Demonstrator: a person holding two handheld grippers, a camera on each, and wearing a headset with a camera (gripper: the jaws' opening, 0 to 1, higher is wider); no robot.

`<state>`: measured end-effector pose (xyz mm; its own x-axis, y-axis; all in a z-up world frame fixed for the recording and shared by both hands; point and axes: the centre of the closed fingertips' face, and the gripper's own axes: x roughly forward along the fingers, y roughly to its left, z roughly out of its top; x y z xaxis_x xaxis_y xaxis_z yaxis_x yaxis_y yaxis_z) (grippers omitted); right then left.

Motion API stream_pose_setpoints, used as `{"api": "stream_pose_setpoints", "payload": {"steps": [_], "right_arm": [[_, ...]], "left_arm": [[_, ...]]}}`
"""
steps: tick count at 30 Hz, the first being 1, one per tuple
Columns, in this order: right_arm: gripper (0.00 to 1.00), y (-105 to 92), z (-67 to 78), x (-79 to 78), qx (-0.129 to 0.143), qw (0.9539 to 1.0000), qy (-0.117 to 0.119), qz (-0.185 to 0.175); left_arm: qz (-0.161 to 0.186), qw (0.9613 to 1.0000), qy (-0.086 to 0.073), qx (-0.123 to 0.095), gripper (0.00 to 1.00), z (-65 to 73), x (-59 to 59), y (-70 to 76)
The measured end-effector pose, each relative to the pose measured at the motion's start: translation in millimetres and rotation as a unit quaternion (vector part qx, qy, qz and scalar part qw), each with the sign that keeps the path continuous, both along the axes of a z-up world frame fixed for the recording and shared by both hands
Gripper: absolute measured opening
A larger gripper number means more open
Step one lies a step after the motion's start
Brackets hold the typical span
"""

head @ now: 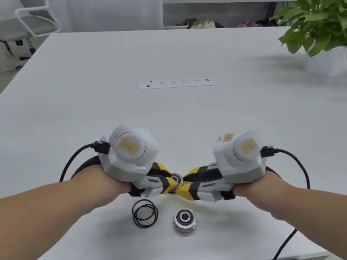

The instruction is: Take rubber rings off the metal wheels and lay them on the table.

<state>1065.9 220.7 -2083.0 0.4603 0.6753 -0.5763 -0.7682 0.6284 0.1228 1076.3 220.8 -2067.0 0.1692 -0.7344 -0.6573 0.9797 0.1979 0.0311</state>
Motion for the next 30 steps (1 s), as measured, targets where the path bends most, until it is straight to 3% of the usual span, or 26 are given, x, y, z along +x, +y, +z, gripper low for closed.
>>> {"api": "stream_pose_setpoints", "payload": {"steps": [13,16,30], "right_arm": [[0.11,-3.1,-1.2,-1.5,0.004,1.0,0.007,-0.005],[0.0,-8.7,-1.9,-0.9,0.002,0.9999,0.008,-0.01],[0.0,-9.4,-3.3,0.3,0.026,0.998,0.041,-0.041]], "left_arm": [[0.004,1.0,0.002,0.001,0.08,-0.5,0.3,0.0],[0.004,1.0,0.003,0.0,0.08,-0.5,0.0,0.1],[0.012,0.9999,0.002,-0.007,0.08,-0.3,-0.5,0.4]]}}
